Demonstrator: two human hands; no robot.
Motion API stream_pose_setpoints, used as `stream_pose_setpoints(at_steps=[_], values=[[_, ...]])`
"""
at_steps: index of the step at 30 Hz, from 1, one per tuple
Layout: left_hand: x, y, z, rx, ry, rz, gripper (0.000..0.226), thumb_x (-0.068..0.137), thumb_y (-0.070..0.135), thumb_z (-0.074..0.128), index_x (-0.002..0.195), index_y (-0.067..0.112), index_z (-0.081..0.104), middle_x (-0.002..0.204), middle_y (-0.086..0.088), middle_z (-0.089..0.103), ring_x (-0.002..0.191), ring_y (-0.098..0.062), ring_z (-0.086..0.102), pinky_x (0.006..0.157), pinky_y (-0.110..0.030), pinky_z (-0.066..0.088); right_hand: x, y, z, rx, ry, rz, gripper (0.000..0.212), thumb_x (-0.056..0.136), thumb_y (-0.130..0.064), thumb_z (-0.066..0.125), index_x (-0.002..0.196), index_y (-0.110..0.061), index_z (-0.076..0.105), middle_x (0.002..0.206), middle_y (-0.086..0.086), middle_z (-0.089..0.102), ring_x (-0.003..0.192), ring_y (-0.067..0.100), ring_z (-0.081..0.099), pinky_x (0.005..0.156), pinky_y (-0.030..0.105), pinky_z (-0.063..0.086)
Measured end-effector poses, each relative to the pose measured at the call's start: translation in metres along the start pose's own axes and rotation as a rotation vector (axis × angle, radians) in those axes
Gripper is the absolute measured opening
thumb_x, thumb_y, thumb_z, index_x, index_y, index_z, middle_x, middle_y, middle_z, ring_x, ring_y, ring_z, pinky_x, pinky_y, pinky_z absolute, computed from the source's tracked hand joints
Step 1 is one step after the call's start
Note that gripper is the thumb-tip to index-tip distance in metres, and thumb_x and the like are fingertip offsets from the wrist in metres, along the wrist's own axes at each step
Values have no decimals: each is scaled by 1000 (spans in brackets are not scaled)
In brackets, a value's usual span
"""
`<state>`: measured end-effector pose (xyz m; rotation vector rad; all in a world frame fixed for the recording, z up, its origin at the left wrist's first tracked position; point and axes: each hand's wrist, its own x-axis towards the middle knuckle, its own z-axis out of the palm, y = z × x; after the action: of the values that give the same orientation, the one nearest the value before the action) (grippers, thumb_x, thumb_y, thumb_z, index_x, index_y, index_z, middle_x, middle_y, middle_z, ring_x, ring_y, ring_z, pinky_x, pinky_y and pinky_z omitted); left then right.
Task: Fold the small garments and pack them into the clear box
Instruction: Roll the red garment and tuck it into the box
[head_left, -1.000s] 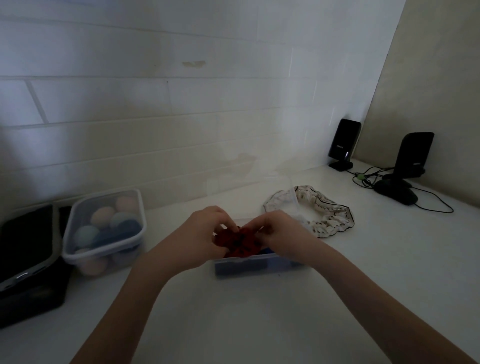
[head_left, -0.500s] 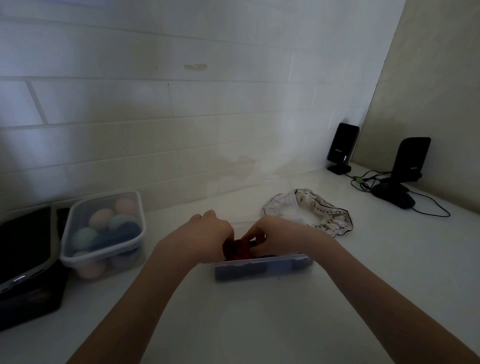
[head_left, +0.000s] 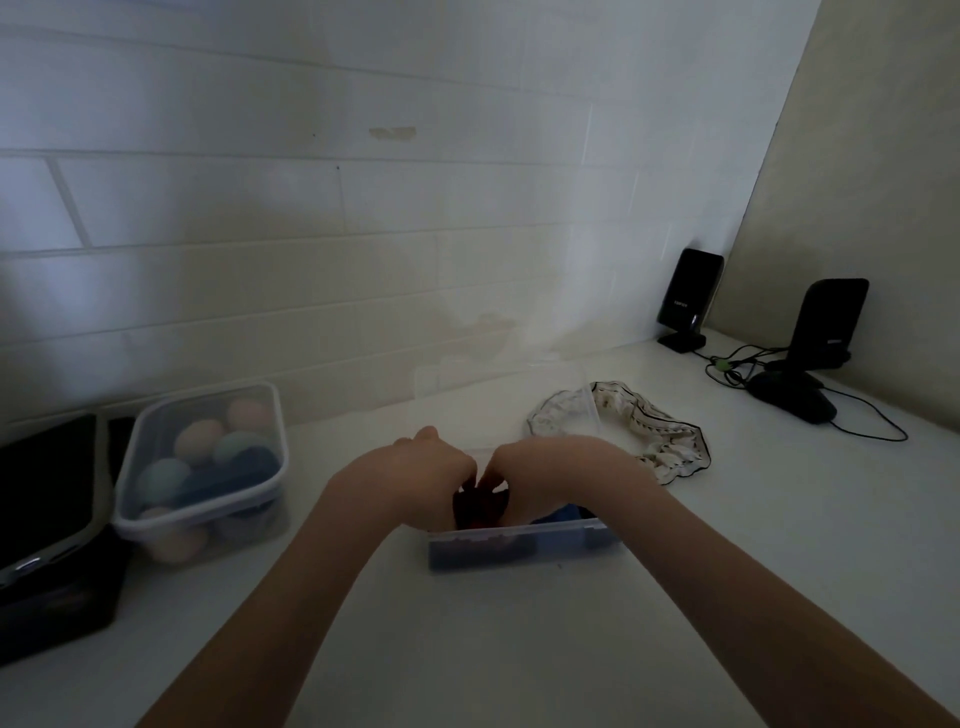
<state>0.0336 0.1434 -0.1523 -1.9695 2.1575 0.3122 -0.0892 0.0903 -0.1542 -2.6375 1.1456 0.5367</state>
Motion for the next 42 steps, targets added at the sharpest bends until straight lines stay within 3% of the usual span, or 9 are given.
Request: stream_pose_setpoints(at_steps=[6,9,14,18,21,24,33,38,42], values=[[2,2,6,-1,85,-2,35,87,31,53,121,23,54,117,-12,48,108,-26,48,82,-31,41,-7,1,6,-145,246,8,36,84,-43,58,119,-32,63,106,1,69,95,22,64,73,27,44],[-2,0,6,-26,102,-10,38,85,38,55,122,28,54,117,-10,46,105,-28,50,83,-30,41,-14,5,8,-69,246,-5,38,84,-48,57,121,-41,59,105,-3,69,86,18,61,70,24,40],[-3,-1,4,-76,89,-13,37,84,37,58,121,30,55,117,-9,45,101,-26,53,79,-28,41,-20,15,-3,175,136,-81,46,80,-42,67,125,-31,59,62,-14,52,55,1,46,56,19,35],[-1,-2,5,-71,85,-6,37,86,37,56,121,27,56,117,-9,49,102,-25,52,86,-32,47,-28,20,-15,367,252,-130,39,82,-38,67,119,-29,61,44,-14,50,40,0,45,51,14,31],[2,-2,6,-66,93,-4,35,85,34,56,119,26,58,115,-9,52,104,-25,52,85,-33,47,-29,9,-9,167,232,-78,45,81,-44,65,123,-29,59,66,-17,55,58,-3,53,58,17,36],[3,-3,6,-74,98,14,34,83,31,56,116,24,61,111,-9,55,106,-25,52,83,-33,48,-19,8,1,-24,150,-15,45,82,-51,59,125,-36,57,103,-6,67,89,15,62,70,26,45],[1,-9,5,-146,87,74,33,84,31,58,115,24,61,109,-6,56,102,-21,54,84,-31,48,-7,7,-5,8,47,-23,58,74,-47,72,126,-28,57,122,-3,60,109,20,56,82,28,41],[-9,-32,0,-400,179,165,38,75,24,73,112,23,65,107,8,63,93,-6,57,82,-22,49,-24,25,-6,204,37,-104,56,79,-39,70,131,-32,52,67,-23,51,64,-5,53,73,20,40],[-12,-46,-5,-667,280,206,28,79,1,65,91,26,68,88,18,66,86,-3,66,81,-22,53,-43,48,-14,394,135,-150,36,88,-25,61,122,-35,57,67,-15,55,47,-6,51,59,11,36]])
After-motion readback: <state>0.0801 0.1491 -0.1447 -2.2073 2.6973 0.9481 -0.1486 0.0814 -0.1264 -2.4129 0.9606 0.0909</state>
